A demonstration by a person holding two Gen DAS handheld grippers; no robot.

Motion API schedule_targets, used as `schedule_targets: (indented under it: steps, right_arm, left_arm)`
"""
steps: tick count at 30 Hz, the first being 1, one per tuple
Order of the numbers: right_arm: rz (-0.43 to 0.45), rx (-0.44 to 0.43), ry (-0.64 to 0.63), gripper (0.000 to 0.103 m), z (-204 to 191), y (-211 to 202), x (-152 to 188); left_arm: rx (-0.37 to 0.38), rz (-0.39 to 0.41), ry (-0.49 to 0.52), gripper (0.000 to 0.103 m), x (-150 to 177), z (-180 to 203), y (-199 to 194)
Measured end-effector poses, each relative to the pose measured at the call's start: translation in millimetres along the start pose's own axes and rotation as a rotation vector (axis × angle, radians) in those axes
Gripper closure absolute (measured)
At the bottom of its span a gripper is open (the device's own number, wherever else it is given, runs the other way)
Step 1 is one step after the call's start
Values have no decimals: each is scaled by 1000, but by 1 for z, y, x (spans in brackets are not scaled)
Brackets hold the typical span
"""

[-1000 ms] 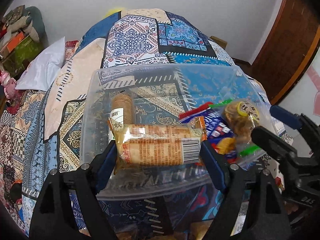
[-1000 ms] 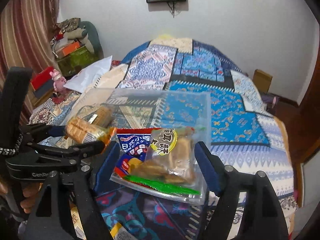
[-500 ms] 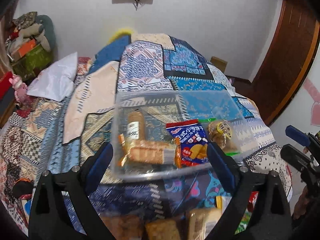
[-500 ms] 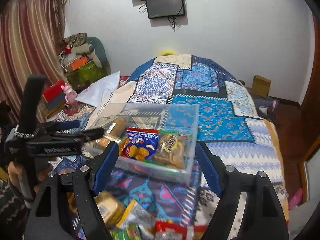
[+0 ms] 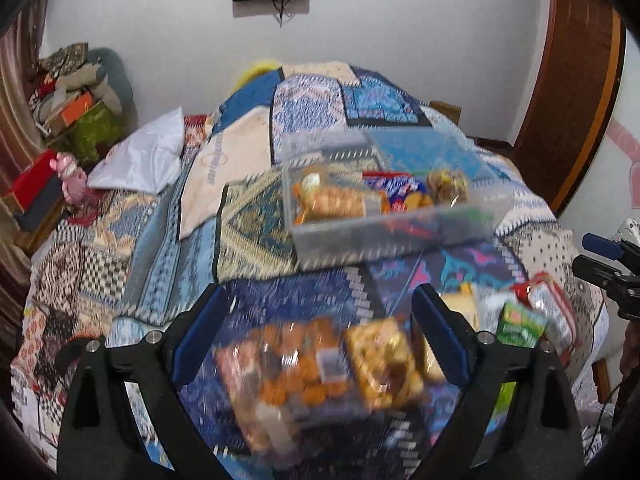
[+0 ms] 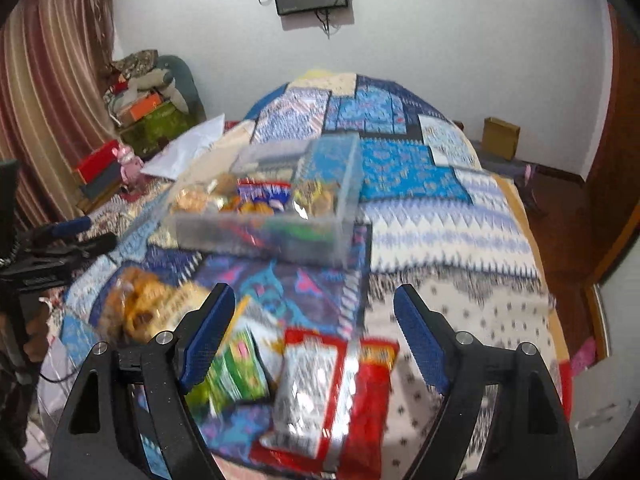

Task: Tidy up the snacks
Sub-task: 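Grasp the orange snack bag with left gripper while right grasps the red chip bag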

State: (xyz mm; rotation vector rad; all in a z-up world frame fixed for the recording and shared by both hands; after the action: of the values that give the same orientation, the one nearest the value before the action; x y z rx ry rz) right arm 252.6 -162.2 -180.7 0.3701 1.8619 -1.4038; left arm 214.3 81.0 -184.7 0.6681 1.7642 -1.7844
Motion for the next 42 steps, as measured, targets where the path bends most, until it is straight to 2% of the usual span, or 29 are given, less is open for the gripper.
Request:
schedule_targets:
  steps: [4, 6, 10, 20, 27, 32, 34, 35, 38, 42]
  right_arm:
    - [-54, -2, 18, 23, 9, 7, 22]
    - [-82, -4, 30, 23, 13, 12, 34]
    - [-112, 31, 33, 23, 20, 19, 51]
    - [-166, 42, -3, 23, 14, 36, 72]
    - [-176, 6, 52, 24, 22, 41, 76]
    - [-161, 29, 41, 35, 23, 39, 75]
    - [-156, 22, 53, 38, 24, 38, 74]
    - [-156, 16, 57, 38, 24, 38, 74]
    - [-154, 1, 65, 39, 24, 36, 73]
    - [-140, -9, 70, 39, 24, 31, 69]
  left_arm:
    - [-19, -44, -31, 15, 23, -13, 8]
    - [-34, -69, -53, 22, 34, -21, 17]
    - [-27, -134, -98, 25, 51, -30, 34]
    - [6, -139, -111, 25, 56, -25, 44]
    - [39, -151, -101, 24, 57, -16, 50]
    - [43, -158, -126, 24, 57, -14, 60]
    - [82, -175, -158, 28, 58, -15, 64]
    - [88, -176, -170, 37, 57, -16, 65]
    - [72, -192, -165, 42, 59, -17, 71]
    - [40, -167, -118, 51, 58, -12, 65]
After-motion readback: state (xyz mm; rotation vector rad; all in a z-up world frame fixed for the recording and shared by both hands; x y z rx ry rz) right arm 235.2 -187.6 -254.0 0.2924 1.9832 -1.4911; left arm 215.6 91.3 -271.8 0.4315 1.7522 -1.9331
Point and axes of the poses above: each gripper's, at about its wrist camera, not at the fingertips, and y roughly the way its jaws point, z to its right, x to its underside, the point moved 9 cm from there along y, roughly the way its jaws point, and after that the axes turned 1 degree about y, right-handed, at the moved point
